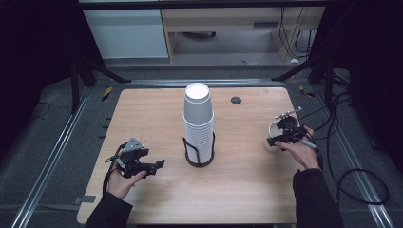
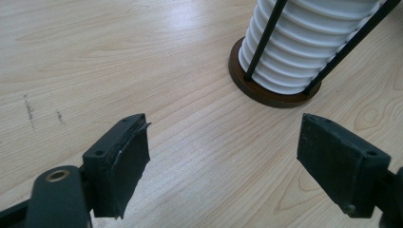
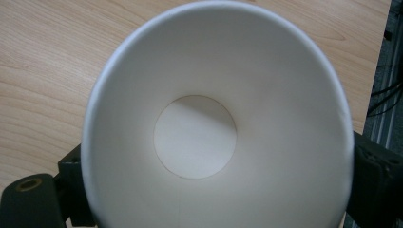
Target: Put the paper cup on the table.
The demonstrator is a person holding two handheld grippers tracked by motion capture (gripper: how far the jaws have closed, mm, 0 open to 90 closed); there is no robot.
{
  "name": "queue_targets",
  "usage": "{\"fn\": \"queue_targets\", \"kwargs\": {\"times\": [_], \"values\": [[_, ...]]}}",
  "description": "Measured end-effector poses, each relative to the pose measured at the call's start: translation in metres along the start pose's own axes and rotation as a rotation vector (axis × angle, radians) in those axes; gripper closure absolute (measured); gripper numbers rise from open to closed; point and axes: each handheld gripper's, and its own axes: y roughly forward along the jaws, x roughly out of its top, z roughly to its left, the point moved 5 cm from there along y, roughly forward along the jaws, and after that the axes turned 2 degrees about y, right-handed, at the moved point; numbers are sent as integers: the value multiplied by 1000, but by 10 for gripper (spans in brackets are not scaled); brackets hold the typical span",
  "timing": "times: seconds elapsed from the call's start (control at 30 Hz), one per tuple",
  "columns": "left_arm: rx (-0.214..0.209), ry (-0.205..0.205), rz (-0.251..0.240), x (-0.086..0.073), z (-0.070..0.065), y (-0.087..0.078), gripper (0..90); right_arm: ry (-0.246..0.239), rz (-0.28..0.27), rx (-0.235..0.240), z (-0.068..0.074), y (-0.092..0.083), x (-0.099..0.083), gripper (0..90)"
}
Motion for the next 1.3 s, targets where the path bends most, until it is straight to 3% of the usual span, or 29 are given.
{"fn": "queue_targets", "kwargs": {"times": [0.47,1.03,1.3], "values": [[-3,3,4,0,0,0,171,-20,42,-9,0,6,-4,91],[-9,9,5,0,-1,1,168,-33,64,11,2,12,-4,68],[-12,13,9,-1,-2,1,167,-49,77,43,7,11,-5,43]]}}
